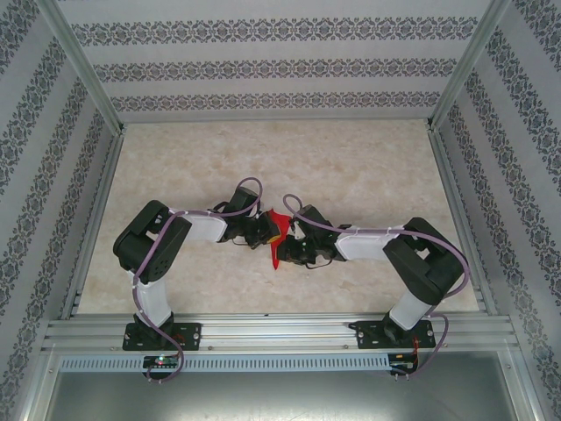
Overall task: Fold a paper plane with a square sheet of paper (pick it up from the middle)
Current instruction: Fold the wing for the fifth time at the center of the table.
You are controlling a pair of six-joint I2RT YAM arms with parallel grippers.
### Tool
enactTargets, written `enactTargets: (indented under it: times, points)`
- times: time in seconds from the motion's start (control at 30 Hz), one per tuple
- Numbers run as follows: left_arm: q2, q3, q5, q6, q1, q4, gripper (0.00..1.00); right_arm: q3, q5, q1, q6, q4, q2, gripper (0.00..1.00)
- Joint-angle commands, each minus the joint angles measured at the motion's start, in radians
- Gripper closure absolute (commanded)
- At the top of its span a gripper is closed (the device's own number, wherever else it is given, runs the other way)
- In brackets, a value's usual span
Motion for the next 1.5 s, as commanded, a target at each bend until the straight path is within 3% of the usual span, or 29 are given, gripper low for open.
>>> enactTargets:
  times: [0.0, 0.13, 0.43, 1.3, 1.4, 1.47]
  points:
    - [-0.007, 0.0, -0.035, 0.017, -0.016, -0.104, 1.0, 0.01, 0.024, 0.005, 0.053, 0.075, 0.009, 0.78]
    - [-0.008, 0.003, -0.035, 0.019, -0.016, -0.111, 1.0, -0.057, 0.067, -0.008, 0.161, 0.156, -0.031, 0.72]
    - [-0.009, 0.007, -0.035, 0.017, -0.016, -0.108, 1.0, -0.115, 0.118, -0.015, 0.302, 0.27, -0.039, 0.7]
    - [-0.014, 0.013, -0.031, 0.013, -0.016, -0.108, 1.0, -0.11, 0.138, -0.013, 0.404, 0.381, 0.053, 0.73]
    - [-0.02, 0.012, -0.033, 0.007, -0.016, -0.102, 1.0, -0.108, 0.132, -0.014, 0.396, 0.384, 0.063, 0.8]
    - [-0.027, 0.011, -0.032, 0.004, -0.016, -0.098, 1.0, -0.104, 0.123, -0.017, 0.368, 0.372, 0.062, 0.91]
